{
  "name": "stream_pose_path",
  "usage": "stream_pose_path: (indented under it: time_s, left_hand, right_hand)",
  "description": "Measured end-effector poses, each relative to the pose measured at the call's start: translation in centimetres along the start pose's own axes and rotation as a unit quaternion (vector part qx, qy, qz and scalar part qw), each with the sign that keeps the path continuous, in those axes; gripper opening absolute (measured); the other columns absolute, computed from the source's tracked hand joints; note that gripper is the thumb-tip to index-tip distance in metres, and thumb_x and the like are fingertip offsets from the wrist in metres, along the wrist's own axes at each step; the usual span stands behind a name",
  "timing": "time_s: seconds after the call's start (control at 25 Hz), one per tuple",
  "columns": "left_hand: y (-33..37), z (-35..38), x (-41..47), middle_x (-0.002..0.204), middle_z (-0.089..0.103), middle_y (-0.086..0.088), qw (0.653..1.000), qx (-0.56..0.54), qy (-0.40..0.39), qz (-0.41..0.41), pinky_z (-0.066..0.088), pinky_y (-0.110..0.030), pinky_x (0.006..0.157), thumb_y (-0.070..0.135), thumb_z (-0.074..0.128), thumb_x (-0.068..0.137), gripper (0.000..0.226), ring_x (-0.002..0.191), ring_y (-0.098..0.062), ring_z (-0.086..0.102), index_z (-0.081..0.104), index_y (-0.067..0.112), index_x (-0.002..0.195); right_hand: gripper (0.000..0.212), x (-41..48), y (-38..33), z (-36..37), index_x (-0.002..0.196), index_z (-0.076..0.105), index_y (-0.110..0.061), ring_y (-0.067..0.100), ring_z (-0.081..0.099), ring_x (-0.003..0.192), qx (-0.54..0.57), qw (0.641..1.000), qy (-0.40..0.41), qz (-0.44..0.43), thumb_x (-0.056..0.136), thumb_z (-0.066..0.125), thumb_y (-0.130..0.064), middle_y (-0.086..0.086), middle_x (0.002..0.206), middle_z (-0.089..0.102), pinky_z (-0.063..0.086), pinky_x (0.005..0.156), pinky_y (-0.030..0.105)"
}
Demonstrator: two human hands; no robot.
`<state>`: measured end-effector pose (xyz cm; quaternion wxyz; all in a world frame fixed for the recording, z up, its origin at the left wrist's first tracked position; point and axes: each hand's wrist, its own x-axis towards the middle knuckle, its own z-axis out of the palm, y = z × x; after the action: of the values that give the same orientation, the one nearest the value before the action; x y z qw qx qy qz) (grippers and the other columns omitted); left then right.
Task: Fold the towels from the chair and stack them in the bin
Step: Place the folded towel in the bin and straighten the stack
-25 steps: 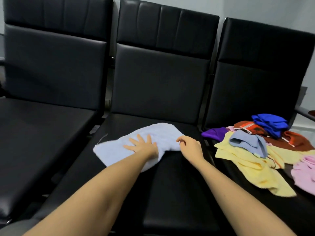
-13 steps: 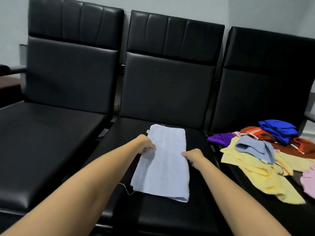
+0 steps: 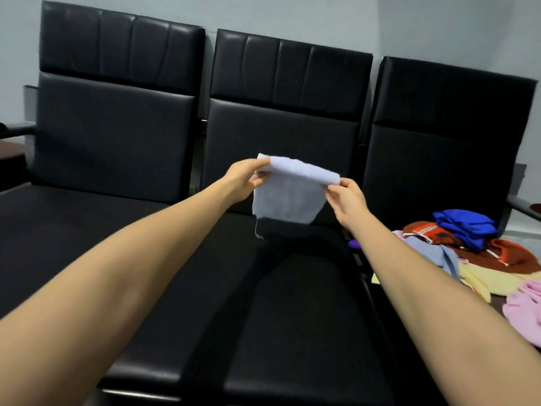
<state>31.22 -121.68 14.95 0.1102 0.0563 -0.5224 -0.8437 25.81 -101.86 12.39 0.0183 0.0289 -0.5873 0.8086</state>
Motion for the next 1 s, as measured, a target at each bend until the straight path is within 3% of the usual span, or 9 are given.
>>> stream_pose_path:
  time_s: [0.08, 0.2, 0.32, 0.4, 0.6, 0.68, 0.8, 0.92, 1.0]
  left_hand:
    - [-0.7, -0.6, -0.7, 0.099, 0.062, -0.008, 0.999, 0.038, -0.027, 0.001, 0.049, -0.027, 0.088, 0.007, 0.059, 0.091, 0.003, 0.095, -0.016, 0.061, 0.058, 0.003, 0.092]
    - [-5.2, -3.9, -1.7, 0.079, 0.063, -0.003, 0.97, 0.192, -0.034, -0.145, 0.052, -0.016, 0.059, 0.003, 0.055, 0.092, 0.007, 0.065, -0.006, 0.064, 0.056, 0.007, 0.086]
    - [-9.2, -7.1, -3.7, 0.097, 0.06, 0.002, 0.832, 0.42, -0.074, -0.354, 0.052, -0.02, 0.068, 0.013, 0.059, 0.092, 0.017, 0.094, -0.012, 0.061, 0.054, 0.01, 0.108]
    - [-9.6, -7.7, -4.4, 0.106, 0.058, 0.002, 0.773, 0.503, -0.069, -0.382, 0.05, -0.025, 0.074, 0.025, 0.065, 0.089, 0.026, 0.095, -0.013, 0.055, 0.057, 0.011, 0.109]
    - [-9.7, -5.7, -4.2, 0.133, 0.051, -0.011, 0.85, 0.423, 0.036, -0.312, 0.046, -0.037, 0.093, 0.03, 0.055, 0.095, 0.05, 0.121, -0.028, 0.051, 0.041, 0.004, 0.136]
    - [-10.8, -4.8, -4.3, 0.125, 0.054, -0.01, 0.883, 0.372, 0.064, -0.279, 0.048, -0.04, 0.095, 0.026, 0.054, 0.095, 0.046, 0.117, -0.03, 0.054, 0.042, 0.006, 0.134]
    - [-12.3, -4.0, -4.0, 0.137, 0.047, -0.009, 0.885, 0.402, 0.063, -0.226, 0.041, -0.033, 0.103, 0.019, 0.051, 0.096, 0.046, 0.126, -0.027, 0.048, 0.04, 0.004, 0.138]
    - [-13.0, -3.3, -4.1, 0.141, 0.044, -0.006, 0.872, 0.418, 0.045, -0.251, 0.036, -0.032, 0.108, 0.026, 0.056, 0.092, 0.054, 0.13, -0.024, 0.043, 0.037, 0.011, 0.14]
    - [-12.6, -2.5, -4.9, 0.134, 0.051, -0.005, 0.89, 0.345, 0.018, -0.297, 0.041, -0.033, 0.102, 0.028, 0.065, 0.086, 0.052, 0.124, -0.026, 0.05, 0.046, 0.017, 0.132]
  right_hand:
    - [0.028, -0.6, 0.2, -0.7, 0.078, 0.05, -0.009, 0.018, 0.062, 0.078, -0.008, 0.999, -0.014, 0.029, 0.089, 0.041, 0.016, 0.01, 0.081, 0.061, 0.053, 0.082, 0.025]
    - [0.026, -3.0, 4.1, -3.4, 0.075, 0.051, -0.006, 0.009, 0.062, 0.042, -0.175, 0.961, -0.041, 0.209, 0.091, 0.04, 0.012, 0.005, 0.047, 0.062, 0.052, 0.046, 0.016]
    - [0.019, -5.6, 7.5, -6.0, 0.076, 0.052, -0.003, 0.011, 0.061, 0.058, -0.395, 0.84, -0.114, 0.355, 0.092, 0.045, 0.002, 0.003, 0.071, 0.062, 0.05, 0.044, 0.019]
    - [0.02, -6.2, 8.2, -6.7, 0.074, 0.05, -0.001, 0.013, 0.054, 0.066, -0.454, 0.801, -0.101, 0.378, 0.092, 0.043, 0.002, 0.004, 0.083, 0.051, 0.05, 0.043, 0.02]
    - [0.002, -5.3, 7.9, -5.5, 0.09, 0.045, -0.004, 0.02, 0.048, 0.068, -0.41, 0.875, 0.023, 0.257, 0.089, 0.044, -0.004, 0.011, 0.083, 0.044, 0.05, 0.084, 0.034]
    - [0.027, -5.7, 8.9, -4.9, 0.115, 0.048, -0.008, 0.023, 0.056, 0.085, -0.304, 0.92, 0.008, 0.246, 0.09, 0.053, -0.016, 0.012, 0.102, 0.055, 0.051, 0.082, 0.035]
    - [0.055, -6.1, 11.1, -4.3, 0.136, 0.037, -0.004, 0.03, 0.056, 0.109, -0.259, 0.937, 0.023, 0.233, 0.087, 0.059, -0.018, 0.015, 0.124, 0.051, 0.048, 0.091, 0.036]
    - [0.012, -6.3, 10.7, -4.4, 0.089, 0.051, 0.001, 0.027, 0.047, 0.068, -0.316, 0.917, 0.023, 0.244, 0.08, 0.045, -0.005, 0.014, 0.081, 0.047, 0.038, 0.057, 0.027]
    - [0.016, -6.1, 9.7, -5.3, 0.063, 0.036, 0.001, 0.024, 0.034, 0.058, -0.311, 0.916, 0.028, 0.253, 0.078, 0.038, 0.0, 0.011, 0.067, 0.033, 0.028, 0.051, 0.026]
